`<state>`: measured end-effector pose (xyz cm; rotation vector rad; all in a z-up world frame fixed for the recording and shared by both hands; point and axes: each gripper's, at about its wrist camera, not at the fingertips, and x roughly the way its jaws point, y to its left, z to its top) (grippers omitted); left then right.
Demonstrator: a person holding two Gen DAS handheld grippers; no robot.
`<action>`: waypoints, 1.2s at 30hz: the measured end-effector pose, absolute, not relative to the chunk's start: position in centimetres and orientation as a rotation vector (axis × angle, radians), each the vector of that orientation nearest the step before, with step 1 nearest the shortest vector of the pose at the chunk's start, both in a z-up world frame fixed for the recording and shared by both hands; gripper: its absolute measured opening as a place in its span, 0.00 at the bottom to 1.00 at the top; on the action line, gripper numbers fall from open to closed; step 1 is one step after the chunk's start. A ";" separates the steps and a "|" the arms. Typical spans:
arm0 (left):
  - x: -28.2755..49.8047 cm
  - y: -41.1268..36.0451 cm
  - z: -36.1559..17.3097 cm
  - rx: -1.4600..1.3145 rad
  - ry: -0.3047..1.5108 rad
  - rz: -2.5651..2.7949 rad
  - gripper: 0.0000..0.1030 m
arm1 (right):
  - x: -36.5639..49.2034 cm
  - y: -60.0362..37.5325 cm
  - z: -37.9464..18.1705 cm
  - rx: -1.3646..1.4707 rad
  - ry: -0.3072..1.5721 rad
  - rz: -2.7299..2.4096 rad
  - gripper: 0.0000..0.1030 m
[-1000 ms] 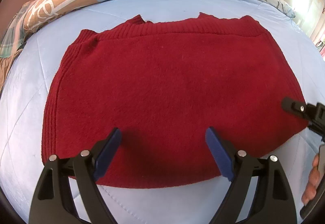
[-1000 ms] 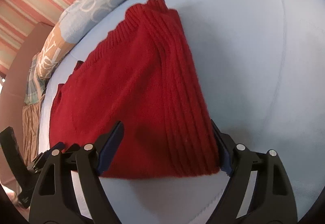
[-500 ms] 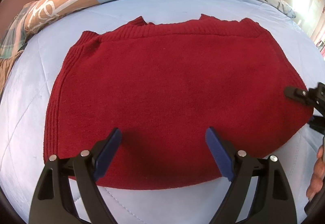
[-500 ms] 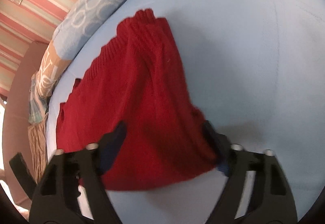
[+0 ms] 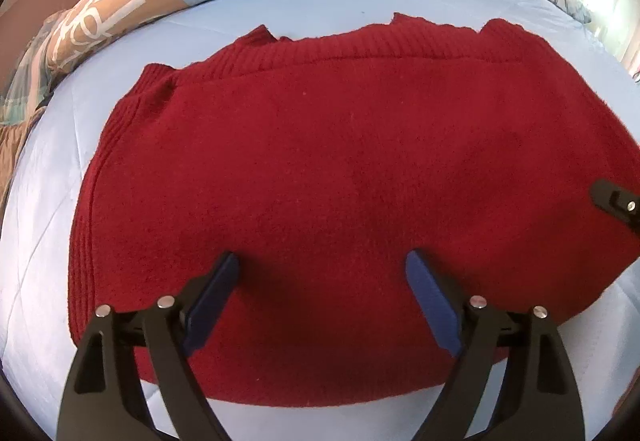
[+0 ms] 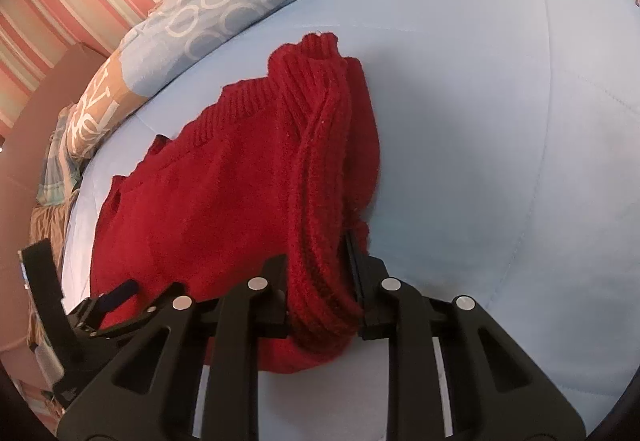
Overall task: Fold small clothes
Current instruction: 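Grasp the sweater side edge with the right tool and fold it over the body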
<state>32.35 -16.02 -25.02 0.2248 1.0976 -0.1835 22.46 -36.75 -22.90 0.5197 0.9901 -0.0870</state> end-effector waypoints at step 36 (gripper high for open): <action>32.1 15.4 -18.1 0.070 0.937 -0.023 0.92 | 28.2 -4.3 -19.7 0.118 0.913 0.325 0.17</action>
